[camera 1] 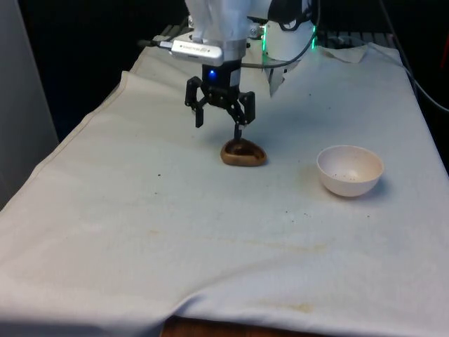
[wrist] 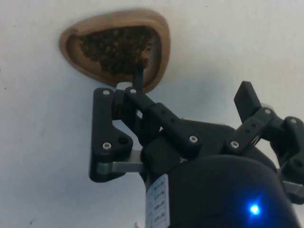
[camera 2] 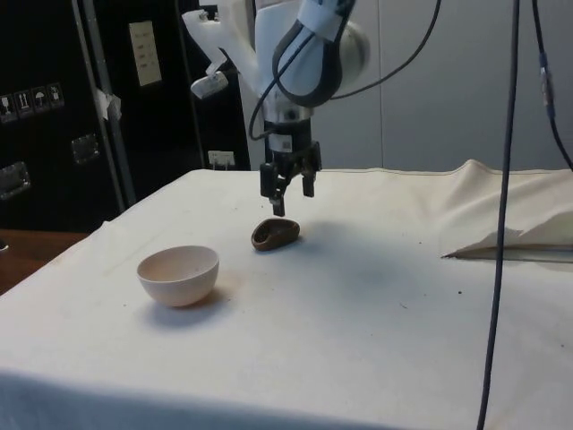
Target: Pour the coffee beans from the cup into the bowl.
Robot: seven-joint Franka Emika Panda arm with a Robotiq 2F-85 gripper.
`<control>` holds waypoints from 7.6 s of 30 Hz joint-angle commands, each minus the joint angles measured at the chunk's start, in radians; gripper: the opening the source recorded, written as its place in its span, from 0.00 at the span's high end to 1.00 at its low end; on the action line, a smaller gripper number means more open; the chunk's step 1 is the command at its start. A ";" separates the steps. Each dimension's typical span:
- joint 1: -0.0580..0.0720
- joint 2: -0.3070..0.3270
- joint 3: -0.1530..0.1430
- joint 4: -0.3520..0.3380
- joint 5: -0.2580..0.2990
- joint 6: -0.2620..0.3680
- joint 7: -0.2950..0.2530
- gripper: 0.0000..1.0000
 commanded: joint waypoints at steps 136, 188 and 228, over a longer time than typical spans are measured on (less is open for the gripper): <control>0.039 -0.069 0.007 0.019 0.229 -0.072 -0.084 1.00; 0.064 -0.150 0.193 0.143 -0.061 -0.303 0.307 1.00; 0.063 -0.073 0.278 0.267 -0.341 -0.463 0.467 1.00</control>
